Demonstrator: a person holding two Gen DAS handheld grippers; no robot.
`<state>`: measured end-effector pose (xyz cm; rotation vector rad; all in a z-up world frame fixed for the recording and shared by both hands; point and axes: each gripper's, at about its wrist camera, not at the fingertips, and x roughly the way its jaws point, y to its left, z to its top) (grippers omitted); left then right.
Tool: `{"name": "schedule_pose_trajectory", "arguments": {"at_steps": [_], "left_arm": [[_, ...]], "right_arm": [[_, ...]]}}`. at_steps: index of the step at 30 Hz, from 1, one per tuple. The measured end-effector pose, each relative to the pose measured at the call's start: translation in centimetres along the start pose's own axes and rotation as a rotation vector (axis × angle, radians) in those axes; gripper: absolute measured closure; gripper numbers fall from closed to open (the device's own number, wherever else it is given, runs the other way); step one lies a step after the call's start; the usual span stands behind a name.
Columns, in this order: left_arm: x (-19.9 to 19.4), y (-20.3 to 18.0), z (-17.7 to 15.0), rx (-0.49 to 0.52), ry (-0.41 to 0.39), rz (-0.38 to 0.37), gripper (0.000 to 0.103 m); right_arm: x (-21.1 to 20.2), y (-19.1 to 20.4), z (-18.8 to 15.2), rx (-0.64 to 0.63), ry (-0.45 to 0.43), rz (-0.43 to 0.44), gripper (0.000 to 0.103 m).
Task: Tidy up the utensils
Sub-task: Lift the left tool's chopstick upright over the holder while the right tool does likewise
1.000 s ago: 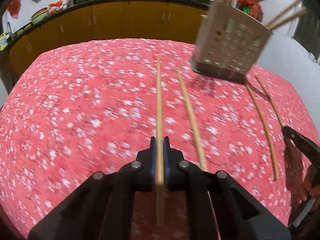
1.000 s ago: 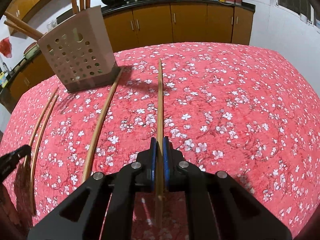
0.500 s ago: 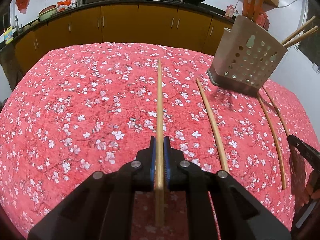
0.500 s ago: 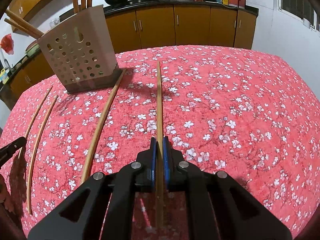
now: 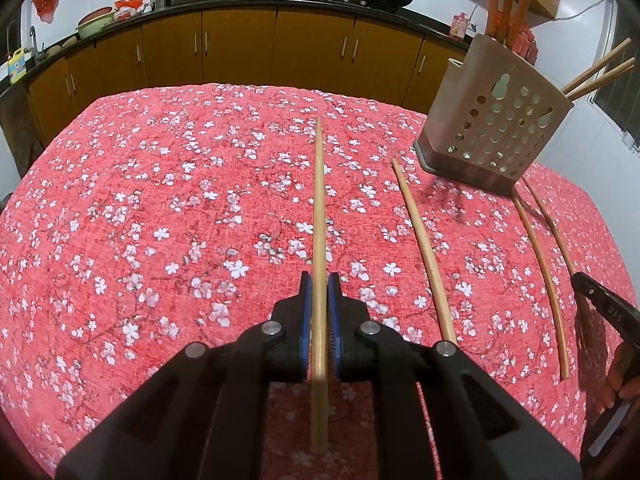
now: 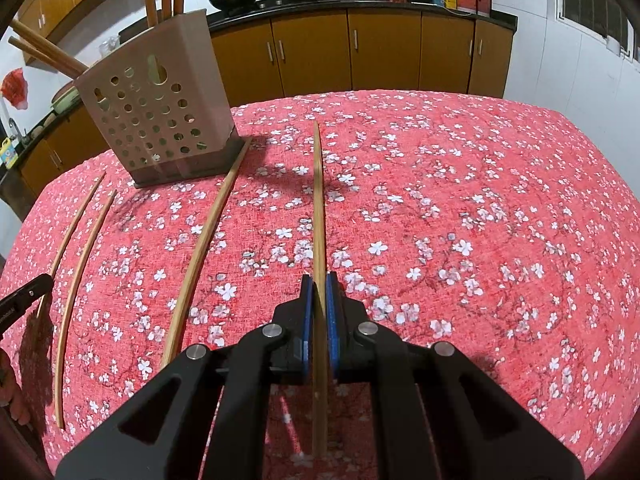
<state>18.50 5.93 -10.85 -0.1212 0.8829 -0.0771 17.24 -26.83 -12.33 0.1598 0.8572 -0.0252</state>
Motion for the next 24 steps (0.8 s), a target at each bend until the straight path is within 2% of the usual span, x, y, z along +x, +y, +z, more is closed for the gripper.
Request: {"name": "schedule_pose_trajectory", "arguments": {"at_steps": [14, 18, 24], "left_arm": [[-0.04, -0.15, 0.19, -0.004, 0.006, 0.001, 0.092], [-0.53, -0.83, -0.35, 0.035, 0.013, 0.016, 0.092], [-0.74, -0.8, -0.53, 0.032, 0.017, 0.01, 0.094]], "right_arm": [[-0.13, 0.12, 0.04, -0.007, 0.003, -0.004, 0.095], [-0.51, 0.36, -0.43, -0.023, 0.004, 0.0, 0.095], [-0.58, 0.44, -0.4, -0.018, 0.006, 0.006, 0.095]]}}
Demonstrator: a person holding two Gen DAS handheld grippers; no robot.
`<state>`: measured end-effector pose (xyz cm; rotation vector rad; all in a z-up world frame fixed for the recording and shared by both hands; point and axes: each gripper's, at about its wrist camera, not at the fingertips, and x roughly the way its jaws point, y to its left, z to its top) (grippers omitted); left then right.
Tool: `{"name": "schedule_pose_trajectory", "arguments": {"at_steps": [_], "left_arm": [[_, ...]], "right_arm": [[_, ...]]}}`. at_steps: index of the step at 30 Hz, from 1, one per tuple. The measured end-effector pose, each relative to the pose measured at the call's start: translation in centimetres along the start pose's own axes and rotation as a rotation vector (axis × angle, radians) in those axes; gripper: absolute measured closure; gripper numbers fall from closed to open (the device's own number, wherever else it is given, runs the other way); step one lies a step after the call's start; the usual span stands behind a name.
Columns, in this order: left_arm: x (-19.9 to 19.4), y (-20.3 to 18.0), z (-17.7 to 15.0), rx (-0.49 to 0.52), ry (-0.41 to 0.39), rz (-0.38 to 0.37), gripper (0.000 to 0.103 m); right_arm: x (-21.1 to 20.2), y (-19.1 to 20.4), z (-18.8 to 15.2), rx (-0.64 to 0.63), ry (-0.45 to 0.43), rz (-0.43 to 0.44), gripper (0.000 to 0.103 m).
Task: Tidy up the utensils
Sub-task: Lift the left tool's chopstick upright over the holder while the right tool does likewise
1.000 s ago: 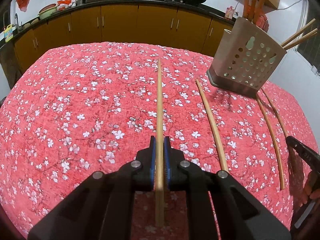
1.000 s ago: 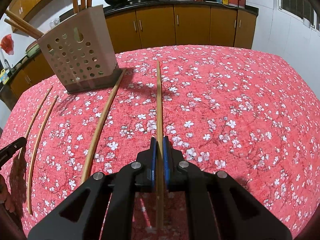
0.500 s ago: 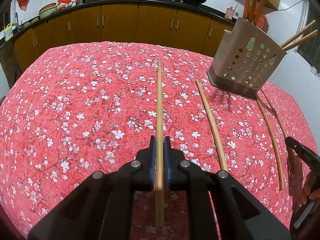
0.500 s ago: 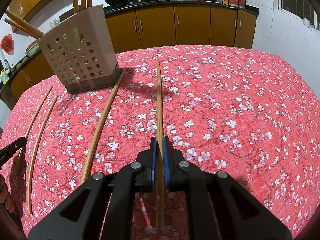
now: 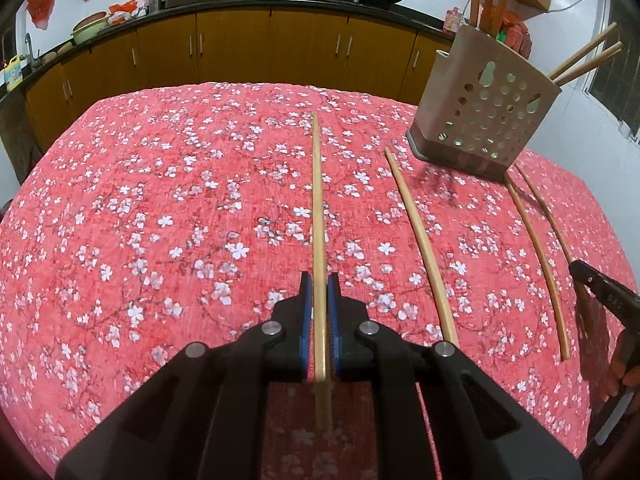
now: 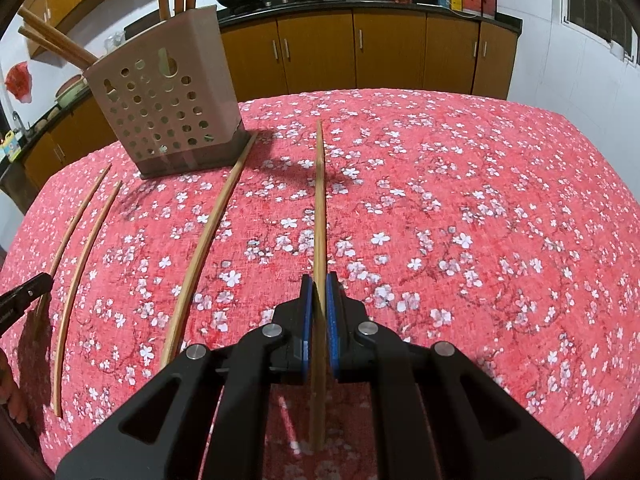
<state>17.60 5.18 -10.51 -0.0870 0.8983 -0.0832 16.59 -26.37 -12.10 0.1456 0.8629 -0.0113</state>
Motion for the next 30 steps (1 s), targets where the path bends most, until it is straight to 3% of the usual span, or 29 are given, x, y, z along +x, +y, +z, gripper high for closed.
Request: {"name": "schedule_pose_trajectory", "arguments": {"at_steps": [4, 9, 22, 30], "left_arm": [[0.0, 0.2, 0.5, -0.011, 0.033, -0.007, 0.094], [-1.8, 0.3, 1.5, -0.006, -0.002, -0.014, 0.095], [-8.8, 0.1, 5.7, 0.021, -0.202, -0.022, 0.095], [-12.6, -0.8, 7.6, 0.031, -0.315, -0.054, 0.095]], "right_arm": [[-1.4, -0.3, 0.6, 0.017, -0.037, 0.015, 0.095], [-4.0, -0.8, 1.9, 0.024, -0.11, 0.023, 0.095], [-9.4, -0.8, 4.9, 0.023, -0.289, 0.029, 0.096], [-10.9, -0.7, 5.7, 0.017, -0.345, 0.036, 0.096]]}}
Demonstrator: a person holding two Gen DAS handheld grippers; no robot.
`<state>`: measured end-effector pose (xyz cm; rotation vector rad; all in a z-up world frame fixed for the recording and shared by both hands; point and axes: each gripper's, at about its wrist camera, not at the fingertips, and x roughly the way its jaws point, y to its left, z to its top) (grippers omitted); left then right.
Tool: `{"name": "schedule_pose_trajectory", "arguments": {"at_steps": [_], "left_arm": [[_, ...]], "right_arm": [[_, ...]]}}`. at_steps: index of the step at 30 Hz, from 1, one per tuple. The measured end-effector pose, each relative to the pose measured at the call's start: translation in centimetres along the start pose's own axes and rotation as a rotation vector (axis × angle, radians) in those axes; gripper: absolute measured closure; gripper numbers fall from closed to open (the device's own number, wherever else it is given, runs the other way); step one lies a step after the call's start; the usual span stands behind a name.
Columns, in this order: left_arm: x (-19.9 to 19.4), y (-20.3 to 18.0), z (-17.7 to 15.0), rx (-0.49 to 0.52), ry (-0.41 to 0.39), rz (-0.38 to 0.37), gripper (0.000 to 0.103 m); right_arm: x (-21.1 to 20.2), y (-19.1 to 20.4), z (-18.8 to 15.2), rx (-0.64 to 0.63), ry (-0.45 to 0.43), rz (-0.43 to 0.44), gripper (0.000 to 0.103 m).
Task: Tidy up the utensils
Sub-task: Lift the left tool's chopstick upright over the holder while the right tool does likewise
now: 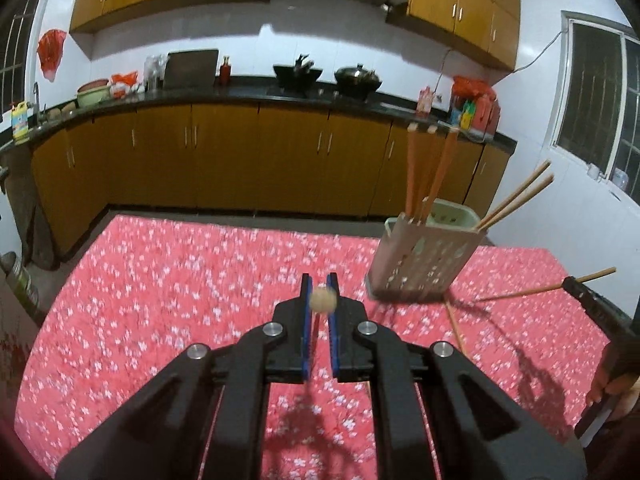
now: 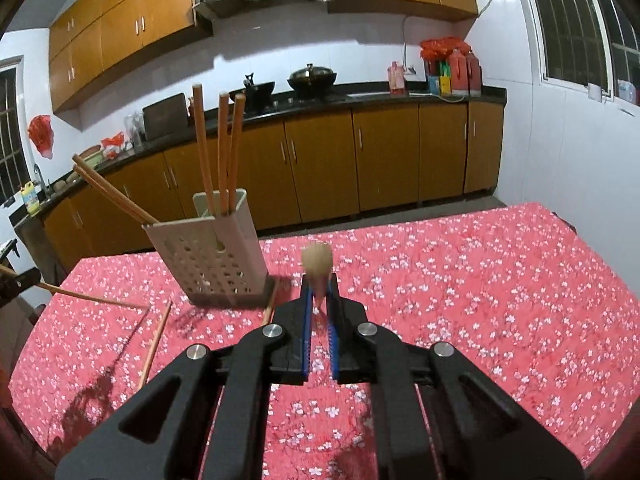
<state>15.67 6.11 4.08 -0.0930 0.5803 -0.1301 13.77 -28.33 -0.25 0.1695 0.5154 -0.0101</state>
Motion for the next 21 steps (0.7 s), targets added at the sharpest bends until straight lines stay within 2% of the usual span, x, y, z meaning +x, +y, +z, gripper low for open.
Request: {"name": "schedule_pose_trajectory", "arguments": {"at_steps": [13, 21], "left_arm": [[-1.1, -1.0, 1.6, 0.011, -0.038, -0.044, 0.095], [-3.8, -3.9, 4.5, 0.058, -0.119, -0.157, 0.095]], "right_arm": [[-1.0, 0.7, 1.3, -0.007, -0.032, 0.019, 0.096], [-4.1, 2.2, 5.1, 0.011, -0.122, 0.165, 0.096]]}}
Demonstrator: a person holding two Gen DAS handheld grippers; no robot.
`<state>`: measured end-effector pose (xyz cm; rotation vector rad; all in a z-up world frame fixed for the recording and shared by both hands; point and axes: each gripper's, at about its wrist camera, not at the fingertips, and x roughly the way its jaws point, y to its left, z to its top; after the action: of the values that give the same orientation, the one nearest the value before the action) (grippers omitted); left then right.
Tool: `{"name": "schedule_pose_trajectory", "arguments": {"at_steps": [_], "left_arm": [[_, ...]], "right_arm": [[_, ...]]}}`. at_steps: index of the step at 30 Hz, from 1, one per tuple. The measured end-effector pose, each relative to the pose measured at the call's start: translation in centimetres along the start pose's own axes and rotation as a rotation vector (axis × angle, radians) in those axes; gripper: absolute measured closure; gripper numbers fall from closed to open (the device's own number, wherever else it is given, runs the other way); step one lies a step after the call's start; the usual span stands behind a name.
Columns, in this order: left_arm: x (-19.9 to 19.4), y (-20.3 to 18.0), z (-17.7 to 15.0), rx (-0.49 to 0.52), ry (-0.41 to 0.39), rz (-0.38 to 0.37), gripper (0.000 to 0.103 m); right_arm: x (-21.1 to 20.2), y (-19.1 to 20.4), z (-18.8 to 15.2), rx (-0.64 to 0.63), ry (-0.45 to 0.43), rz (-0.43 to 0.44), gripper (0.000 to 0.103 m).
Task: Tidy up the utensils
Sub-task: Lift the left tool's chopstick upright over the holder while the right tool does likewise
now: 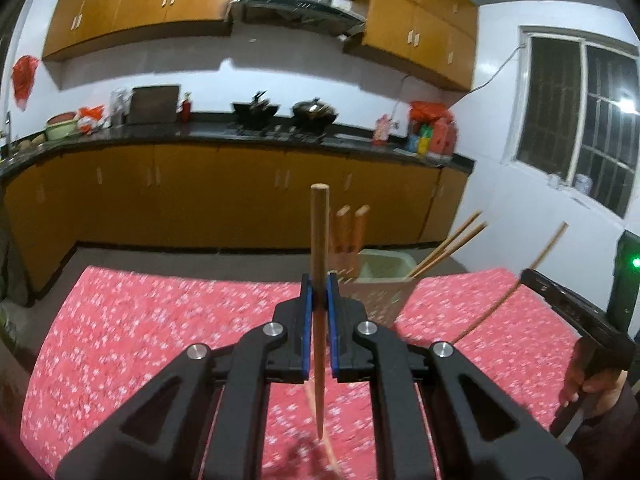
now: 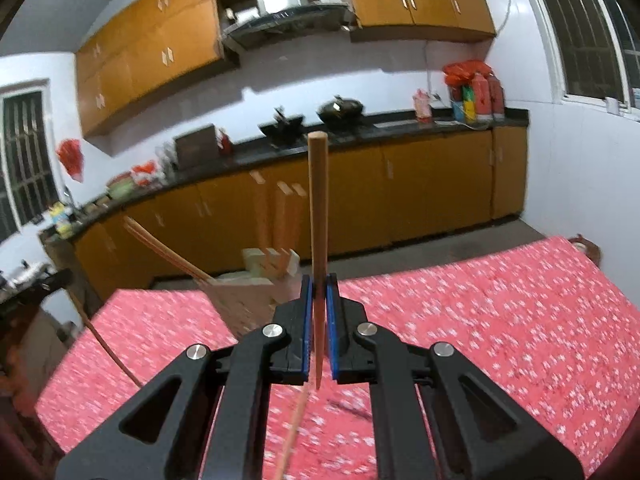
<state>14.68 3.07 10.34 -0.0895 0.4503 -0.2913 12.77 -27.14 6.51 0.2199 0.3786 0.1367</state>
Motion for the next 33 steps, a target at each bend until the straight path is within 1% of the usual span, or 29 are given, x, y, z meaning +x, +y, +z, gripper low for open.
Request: {"name": "schedule_pose_trajectory", "arguments": {"at_steps": [4, 7, 12, 16, 19, 23, 26, 29, 33], "left_arm": [[-0.2, -1.8, 2.0, 0.011, -0.06, -0.028, 0.095], [0.1, -3.1, 3.8, 0.013, -0.118, -0.037, 0.095], [0.9, -4.5, 7.0, -0.019, -0.227, -0.034, 0.095], [2.6, -5.2, 8.9, -0.049, -0.316, 0.006, 0.095], [3.8, -5.6, 9.4, -0.05, -0.377, 0.062, 0.095], [5.7, -5.4, 9.4, -0.082, -0.4, 0.092, 0.095], [7.0, -5.4, 9.1, -0.088, -0.415, 0.104, 0.095], [8.3, -5.6, 8.7, -0.081, -0.406, 0.103, 0.095], [10.5, -5.6, 7.8, -0.077, -0.351, 0.103, 0.095]], "right_arm": [[-1.3, 1.8, 2.3, -0.007, -0.082, 0.072, 0.096], [-1.7, 3.1, 3.6, -0.022, -0.141, 0.089, 0.096], [-0.9, 4.9, 5.4, -0.051, -0.237, 0.072, 0.096], [0.7, 5.2, 5.8, -0.071, -0.275, 0.049, 0.096], [2.2, 5.0, 5.7, -0.071, -0.265, 0.039, 0.096], [4.8, 4.5, 5.0, -0.057, -0.209, 0.028, 0.096], [6.0, 4.1, 4.2, -0.052, -0.175, 0.021, 0.096], [6.9, 3.8, 3.8, -0.051, -0.151, 0.016, 0.096], [7.1, 3.7, 3.5, -0.053, -0.154, 0.014, 0.095]]}}
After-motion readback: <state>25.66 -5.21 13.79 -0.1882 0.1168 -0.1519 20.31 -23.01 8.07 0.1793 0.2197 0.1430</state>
